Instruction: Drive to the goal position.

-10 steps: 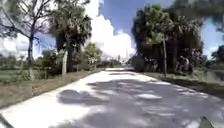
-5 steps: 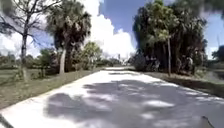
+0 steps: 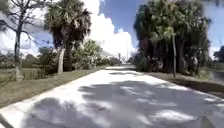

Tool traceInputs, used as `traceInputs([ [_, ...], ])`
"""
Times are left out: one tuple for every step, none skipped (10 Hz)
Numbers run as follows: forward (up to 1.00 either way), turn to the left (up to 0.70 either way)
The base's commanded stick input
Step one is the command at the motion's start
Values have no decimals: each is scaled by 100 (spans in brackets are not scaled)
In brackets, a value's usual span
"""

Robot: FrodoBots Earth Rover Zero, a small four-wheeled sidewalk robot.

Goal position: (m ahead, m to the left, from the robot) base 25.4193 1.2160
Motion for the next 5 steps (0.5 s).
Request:
traceInputs([
  [70, 0],
  [70, 0],
  [70, 0],
  [70, 0],
  [70, 0],
])
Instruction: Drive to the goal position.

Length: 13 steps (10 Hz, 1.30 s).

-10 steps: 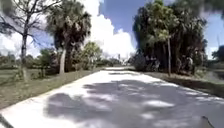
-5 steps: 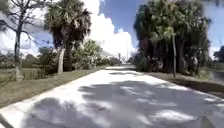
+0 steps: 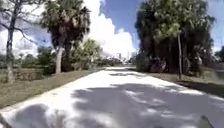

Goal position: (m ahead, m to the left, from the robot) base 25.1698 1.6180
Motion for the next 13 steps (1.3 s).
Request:
traceInputs([
  [70, 0],
  [70, 0],
  [70, 0],
  [70, 0],
  [70, 0],
  [70, 0],
  [70, -15],
  [70, -27],
  [70, -7],
  [70, 0],
  [70, 0],
  [70, 0],
  [70, 0],
])
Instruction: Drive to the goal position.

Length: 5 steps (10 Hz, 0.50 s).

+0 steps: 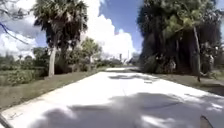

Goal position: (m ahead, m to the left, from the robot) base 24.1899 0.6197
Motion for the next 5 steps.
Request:
traceInputs([
  [70, 0],
  [70, 0],
  [70, 0],
  [70, 0],
  [70, 0],
])
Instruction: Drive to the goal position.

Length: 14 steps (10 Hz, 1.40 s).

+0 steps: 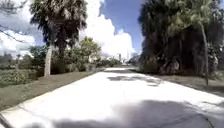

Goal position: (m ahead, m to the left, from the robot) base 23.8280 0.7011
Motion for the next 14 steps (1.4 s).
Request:
traceInputs([
  [70, 0],
  [70, 0],
  [70, 0],
  [70, 0],
  [70, 0],
  [70, 0],
  [70, 0],
  [70, 0],
  [70, -13],
  [70, -35],
  [70, -35],
  [70, -31],
  [70, -7],
  [70, 0],
])
